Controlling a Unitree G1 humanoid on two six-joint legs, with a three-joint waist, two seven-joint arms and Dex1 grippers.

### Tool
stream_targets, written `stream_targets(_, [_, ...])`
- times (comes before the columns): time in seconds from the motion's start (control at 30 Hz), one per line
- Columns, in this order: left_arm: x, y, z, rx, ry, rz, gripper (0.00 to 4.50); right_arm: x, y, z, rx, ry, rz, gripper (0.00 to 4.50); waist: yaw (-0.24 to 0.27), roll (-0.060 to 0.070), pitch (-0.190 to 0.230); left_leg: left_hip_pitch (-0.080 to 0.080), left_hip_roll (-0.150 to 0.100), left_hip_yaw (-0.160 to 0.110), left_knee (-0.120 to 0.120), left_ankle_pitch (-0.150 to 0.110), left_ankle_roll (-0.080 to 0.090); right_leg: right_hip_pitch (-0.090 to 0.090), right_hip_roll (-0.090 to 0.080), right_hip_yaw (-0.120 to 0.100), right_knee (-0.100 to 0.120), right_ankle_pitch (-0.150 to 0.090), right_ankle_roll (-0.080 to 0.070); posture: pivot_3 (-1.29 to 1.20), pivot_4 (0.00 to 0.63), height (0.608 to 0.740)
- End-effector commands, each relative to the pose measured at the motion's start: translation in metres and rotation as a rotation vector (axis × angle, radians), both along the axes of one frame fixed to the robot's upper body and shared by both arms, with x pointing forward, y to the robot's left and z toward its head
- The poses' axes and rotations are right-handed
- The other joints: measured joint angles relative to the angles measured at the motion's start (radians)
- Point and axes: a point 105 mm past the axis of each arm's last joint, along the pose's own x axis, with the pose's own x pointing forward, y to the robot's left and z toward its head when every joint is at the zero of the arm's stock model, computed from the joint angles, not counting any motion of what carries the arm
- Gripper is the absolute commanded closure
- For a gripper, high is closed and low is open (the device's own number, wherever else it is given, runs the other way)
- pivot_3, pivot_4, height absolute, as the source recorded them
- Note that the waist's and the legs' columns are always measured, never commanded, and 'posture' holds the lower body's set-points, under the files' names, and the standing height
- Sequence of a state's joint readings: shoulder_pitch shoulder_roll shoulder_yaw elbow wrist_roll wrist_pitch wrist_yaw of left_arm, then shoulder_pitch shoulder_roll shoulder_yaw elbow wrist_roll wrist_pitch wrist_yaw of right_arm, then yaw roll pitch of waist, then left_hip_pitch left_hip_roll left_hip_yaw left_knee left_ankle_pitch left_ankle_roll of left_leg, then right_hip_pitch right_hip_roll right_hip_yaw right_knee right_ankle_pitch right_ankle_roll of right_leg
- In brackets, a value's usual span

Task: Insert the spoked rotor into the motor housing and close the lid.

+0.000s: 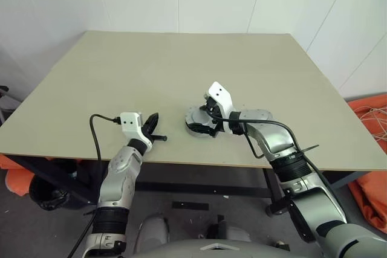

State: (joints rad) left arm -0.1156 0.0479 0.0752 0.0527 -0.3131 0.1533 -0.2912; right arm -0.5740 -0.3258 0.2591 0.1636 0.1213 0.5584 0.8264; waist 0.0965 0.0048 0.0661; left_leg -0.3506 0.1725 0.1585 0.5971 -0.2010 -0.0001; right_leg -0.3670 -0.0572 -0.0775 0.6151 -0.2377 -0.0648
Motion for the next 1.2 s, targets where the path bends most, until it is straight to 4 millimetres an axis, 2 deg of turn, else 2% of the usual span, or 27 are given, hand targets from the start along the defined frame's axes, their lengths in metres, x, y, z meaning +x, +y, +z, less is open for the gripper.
stream_targets(0.03, [0.001, -0.002, 0.019, 0.0, -0.068, -0.011, 4.5, 0.007, 0.003, 0.014, 0.022, -0.048, 0.006, 0.04, 0.0, 0.0, 0.0, 0.0, 0.0, 0.0, 0.0, 0.0, 0.0, 0.0, 0.0, 0.0, 0.0, 0.0, 0.0, 0.0, 0.0, 0.74])
stream_targets(0.3, [0.001, -0.003, 0.018, 0.002, -0.065, -0.02, 4.5, 0.019, -0.001, 0.013, 0.02, -0.058, -0.026, 0.04, 0.0, 0.0, 0.0, 0.0, 0.0, 0.0, 0.0, 0.0, 0.0, 0.0, 0.0, 0.0, -0.001, 0.002, -0.003, 0.0, 0.0, 0.74])
stream_targets(0.8, [0.002, -0.002, 0.019, 0.0, -0.068, -0.016, 4.5, 0.018, -0.011, -0.002, -0.014, -0.018, -0.018, 0.04, 0.0, 0.0, 0.0, -0.001, 0.0, 0.0, 0.0, 0.0, 0.0, 0.0, 0.0, 0.0, -0.002, 0.002, -0.003, 0.0, 0.0, 0.74])
stream_targets(0.9, [0.002, -0.002, 0.019, 0.001, -0.068, -0.015, 4.5, 0.019, -0.011, -0.002, -0.014, -0.021, -0.02, 0.66, 0.0, 0.0, 0.0, -0.001, 0.0, 0.0, -0.001, 0.0, 0.0, 0.0, 0.0, 0.0, -0.002, 0.002, -0.003, 0.0, 0.0, 0.74])
stream_targets(0.97, [0.002, -0.002, 0.02, 0.002, -0.069, -0.014, 4.5, 0.019, -0.011, -0.002, -0.013, -0.024, -0.019, 1.26, 0.001, 0.0, 0.0, -0.001, 0.0, 0.0, -0.001, 0.0, 0.0, 0.0, 0.0, 0.0, -0.002, 0.002, -0.003, 0.0, 0.0, 0.74])
stream_targets(1.2, [0.002, -0.001, 0.02, 0.002, -0.07, -0.011, 4.5, 0.018, -0.01, -0.001, -0.008, -0.037, -0.009, 1.36, 0.0, 0.0, 0.0, -0.001, 0.0, 0.0, -0.001, 0.0, 0.001, 0.0, 0.0, 0.0, -0.003, 0.002, -0.003, 0.0, 0.0, 0.74])
